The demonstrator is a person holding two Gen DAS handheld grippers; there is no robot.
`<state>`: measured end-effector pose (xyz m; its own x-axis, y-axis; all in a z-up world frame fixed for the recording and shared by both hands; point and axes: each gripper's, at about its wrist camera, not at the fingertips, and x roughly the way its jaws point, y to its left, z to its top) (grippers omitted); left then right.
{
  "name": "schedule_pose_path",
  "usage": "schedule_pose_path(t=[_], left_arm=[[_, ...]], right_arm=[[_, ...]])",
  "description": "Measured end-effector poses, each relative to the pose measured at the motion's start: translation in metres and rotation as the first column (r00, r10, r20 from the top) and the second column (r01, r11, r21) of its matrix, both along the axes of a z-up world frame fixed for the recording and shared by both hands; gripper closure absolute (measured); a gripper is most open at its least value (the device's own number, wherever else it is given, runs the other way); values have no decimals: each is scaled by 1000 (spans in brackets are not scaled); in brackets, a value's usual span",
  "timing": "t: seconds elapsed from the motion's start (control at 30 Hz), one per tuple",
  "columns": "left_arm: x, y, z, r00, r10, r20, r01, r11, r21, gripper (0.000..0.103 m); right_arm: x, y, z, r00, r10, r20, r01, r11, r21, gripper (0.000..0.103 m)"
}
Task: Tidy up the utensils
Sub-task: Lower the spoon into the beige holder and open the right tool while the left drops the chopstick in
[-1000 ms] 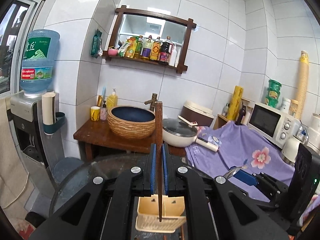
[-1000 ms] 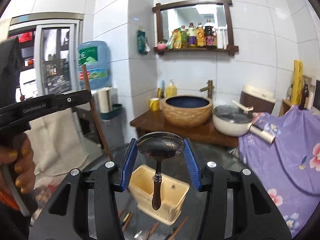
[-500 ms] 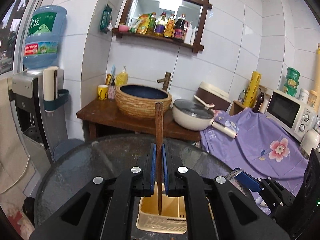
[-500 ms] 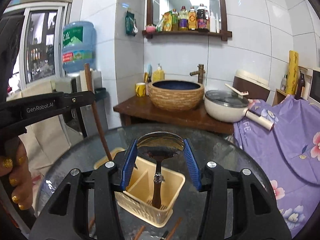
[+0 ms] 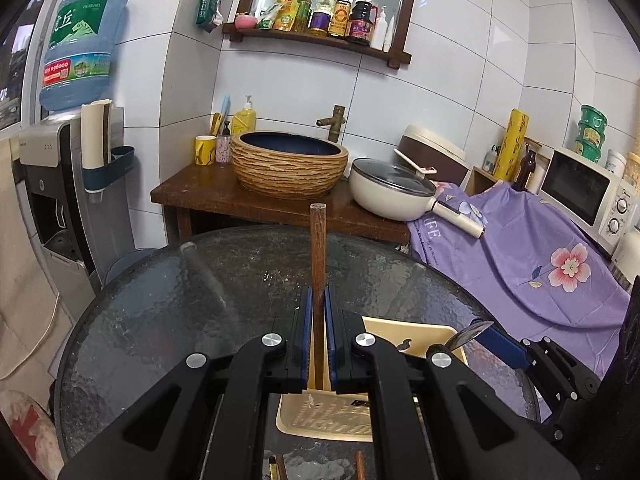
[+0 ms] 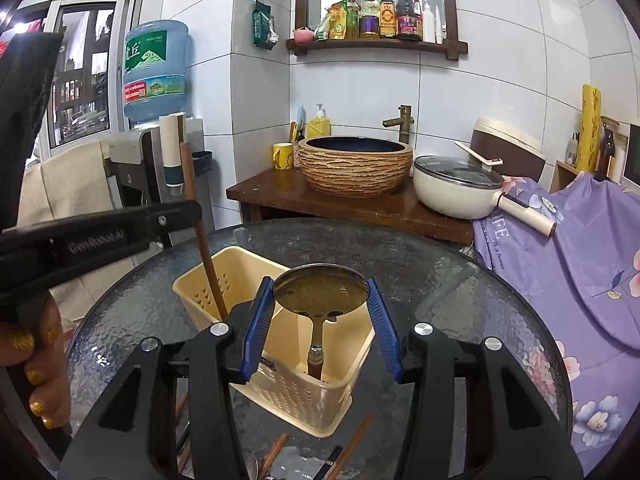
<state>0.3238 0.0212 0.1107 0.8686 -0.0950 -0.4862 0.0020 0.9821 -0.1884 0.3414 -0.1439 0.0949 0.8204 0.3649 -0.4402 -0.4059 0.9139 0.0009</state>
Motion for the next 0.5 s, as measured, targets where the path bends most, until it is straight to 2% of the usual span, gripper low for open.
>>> schedule_pose_path(t=[0.23,0.37,0.47,0.5], left_arm=[[4,-1,-5,1000,0,-9,0,1000,10,97],[5,2,-5,1000,-4,-19,4,1000,-19,96],[5,4,-5,1000,-4,-19,3,1000,-26,87],[3,6,-5,1000,-4,-14,4,999,-35,78]], right_arm=[[4,-2,-2,1000,-24,7,24,1000,-5,55],[5,-2,-2,999,-32,12,32,999,-11,55],[8,-4,-2,998,-53,17,53,998,-22,55],[8,-4,-3,998,-62,17,62,998,-21,55]])
